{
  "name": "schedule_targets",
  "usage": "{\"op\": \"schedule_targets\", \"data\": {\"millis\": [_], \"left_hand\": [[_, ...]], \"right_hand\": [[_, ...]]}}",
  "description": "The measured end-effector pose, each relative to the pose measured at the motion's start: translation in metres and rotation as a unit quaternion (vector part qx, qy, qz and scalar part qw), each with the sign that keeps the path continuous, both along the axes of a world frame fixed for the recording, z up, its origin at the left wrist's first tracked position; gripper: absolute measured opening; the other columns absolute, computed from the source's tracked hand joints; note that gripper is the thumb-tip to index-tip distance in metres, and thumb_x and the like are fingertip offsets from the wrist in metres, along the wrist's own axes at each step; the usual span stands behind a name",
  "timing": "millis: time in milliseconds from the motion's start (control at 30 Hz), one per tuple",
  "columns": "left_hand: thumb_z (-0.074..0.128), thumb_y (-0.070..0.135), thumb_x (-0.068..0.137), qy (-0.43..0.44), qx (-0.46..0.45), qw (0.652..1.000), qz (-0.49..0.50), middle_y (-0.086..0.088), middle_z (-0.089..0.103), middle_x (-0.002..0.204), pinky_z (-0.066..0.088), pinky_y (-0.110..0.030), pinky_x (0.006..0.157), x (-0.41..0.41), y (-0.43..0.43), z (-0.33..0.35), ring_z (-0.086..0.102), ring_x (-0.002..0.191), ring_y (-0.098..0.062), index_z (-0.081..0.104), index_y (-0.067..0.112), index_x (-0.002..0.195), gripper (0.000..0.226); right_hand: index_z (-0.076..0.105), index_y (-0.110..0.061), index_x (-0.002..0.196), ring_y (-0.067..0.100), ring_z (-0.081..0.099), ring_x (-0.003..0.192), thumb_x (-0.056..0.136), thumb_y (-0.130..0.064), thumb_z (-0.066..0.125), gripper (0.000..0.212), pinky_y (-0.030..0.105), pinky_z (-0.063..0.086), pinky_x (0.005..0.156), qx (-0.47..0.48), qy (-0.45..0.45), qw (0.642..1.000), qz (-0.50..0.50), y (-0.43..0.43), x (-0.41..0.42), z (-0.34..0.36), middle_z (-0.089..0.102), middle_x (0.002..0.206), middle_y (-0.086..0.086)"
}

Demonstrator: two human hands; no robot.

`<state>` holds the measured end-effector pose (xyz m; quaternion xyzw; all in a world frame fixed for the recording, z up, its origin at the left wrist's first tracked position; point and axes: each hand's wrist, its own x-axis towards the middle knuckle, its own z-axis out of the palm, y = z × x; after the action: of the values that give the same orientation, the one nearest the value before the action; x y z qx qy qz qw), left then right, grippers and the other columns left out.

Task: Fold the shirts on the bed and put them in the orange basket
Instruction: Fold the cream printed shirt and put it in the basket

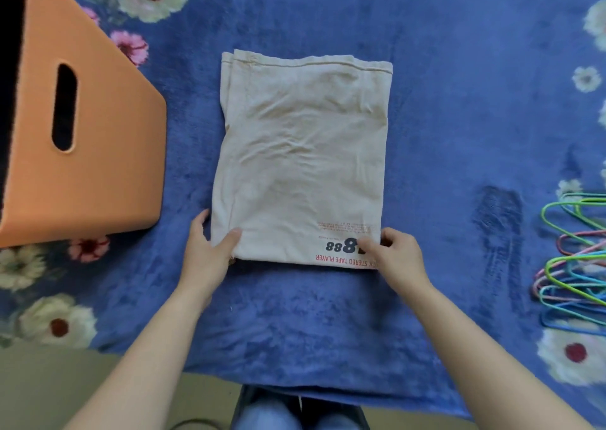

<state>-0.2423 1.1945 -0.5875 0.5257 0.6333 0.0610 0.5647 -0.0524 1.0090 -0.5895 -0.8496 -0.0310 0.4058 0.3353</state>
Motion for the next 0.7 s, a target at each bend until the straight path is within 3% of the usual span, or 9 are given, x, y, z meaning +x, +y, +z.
{"op": "schedule_targets", "data": {"millis": [67,133,267,367,433,467,567,633,700], "left_hand": [[0.062,0.013,0.090,-0.051,-0.026,0.998,0.040,0.001,0.062,0.113,0.051,-0.026,0.070,-0.003,-0.002,0.007,0.062,0.089,-0.007,0.031,0.026,0.143,0.063],[0.059,0.010,0.092,-0.087,-0.023,0.995,0.033,0.005,0.068,0.103,0.053,-0.025,0.071,-0.010,-0.006,0.015,0.066,0.087,-0.008,0.025,0.039,0.144,0.069],[0.052,0.004,0.095,-0.092,-0.034,0.989,-0.114,0.015,0.065,0.111,0.055,-0.021,0.074,-0.026,-0.027,0.031,0.066,0.091,-0.007,0.032,0.061,0.129,0.068],[0.051,0.001,0.094,-0.059,-0.124,0.975,-0.173,0.002,0.064,0.086,0.058,-0.025,0.068,-0.032,-0.039,0.049,0.060,0.070,-0.005,0.069,0.045,0.104,0.048],[0.050,-0.001,0.094,-0.035,-0.214,0.959,-0.184,-0.001,0.063,0.063,0.059,-0.032,0.070,-0.032,-0.039,0.061,0.060,0.055,-0.010,0.074,0.021,0.098,0.033],[0.051,-0.001,0.094,-0.024,-0.246,0.952,-0.182,0.002,0.061,0.055,0.059,-0.031,0.068,-0.031,-0.034,0.066,0.061,0.051,-0.013,0.072,0.013,0.098,0.025],[0.061,0.009,0.087,-0.019,-0.294,0.944,-0.146,-0.008,0.064,0.063,0.054,-0.023,0.048,-0.018,-0.014,0.082,0.065,0.051,-0.022,0.073,0.005,0.090,0.013],[0.054,0.020,0.091,-0.032,-0.299,0.949,-0.090,-0.014,0.063,0.062,0.050,-0.020,0.040,-0.002,0.006,0.088,0.063,0.045,-0.019,0.069,0.001,0.083,0.026],[0.045,0.031,0.093,-0.067,-0.299,0.952,-0.019,-0.013,0.062,0.055,0.048,-0.017,0.037,0.018,0.031,0.090,0.060,0.039,-0.015,0.059,0.003,0.077,0.036]], "right_hand": [[0.064,-0.009,0.078,0.016,0.064,0.072,0.087,-0.011,0.066,0.009,0.027,0.054,0.067,0.068,0.111,0.990,-0.047,-0.004,0.012,0.009,0.070,0.081,0.005],[0.063,-0.005,0.092,0.014,0.067,0.069,0.088,-0.010,0.064,0.007,0.024,0.055,0.059,0.099,0.197,0.975,-0.035,-0.013,0.025,0.020,0.069,0.086,0.008],[0.050,-0.014,0.109,0.018,0.063,0.051,0.067,-0.007,0.080,0.052,0.023,0.048,0.043,0.091,0.225,0.970,-0.013,-0.038,0.033,0.035,0.071,0.074,0.013],[0.043,-0.046,0.125,0.017,0.058,0.051,0.084,0.004,0.063,0.068,0.024,0.047,0.043,0.092,0.228,0.969,0.023,-0.058,0.033,0.045,0.070,0.077,0.014],[0.063,-0.031,0.119,0.017,0.057,0.058,0.086,0.007,0.059,0.049,0.024,0.050,0.048,0.076,0.232,0.966,0.080,-0.067,0.034,0.049,0.069,0.078,0.011],[0.074,-0.024,0.103,0.016,0.057,0.061,0.087,0.006,0.059,0.037,0.022,0.051,0.051,0.062,0.236,0.963,0.111,-0.068,0.037,0.050,0.070,0.078,0.009],[0.079,-0.013,0.075,0.012,0.059,0.060,0.076,-0.012,0.068,0.011,0.017,0.050,0.055,0.076,0.288,0.950,0.091,-0.056,0.056,0.056,0.065,0.075,0.014],[0.076,-0.002,0.080,0.021,0.067,0.069,0.041,-0.028,0.077,0.047,0.025,0.056,0.061,0.147,0.357,0.922,0.015,-0.043,0.078,0.057,0.061,0.085,0.024],[0.076,-0.002,0.084,0.027,0.071,0.081,0.034,-0.026,0.079,0.056,0.030,0.058,0.067,0.200,0.353,0.914,-0.003,-0.021,0.096,0.062,0.067,0.092,0.025]]}}
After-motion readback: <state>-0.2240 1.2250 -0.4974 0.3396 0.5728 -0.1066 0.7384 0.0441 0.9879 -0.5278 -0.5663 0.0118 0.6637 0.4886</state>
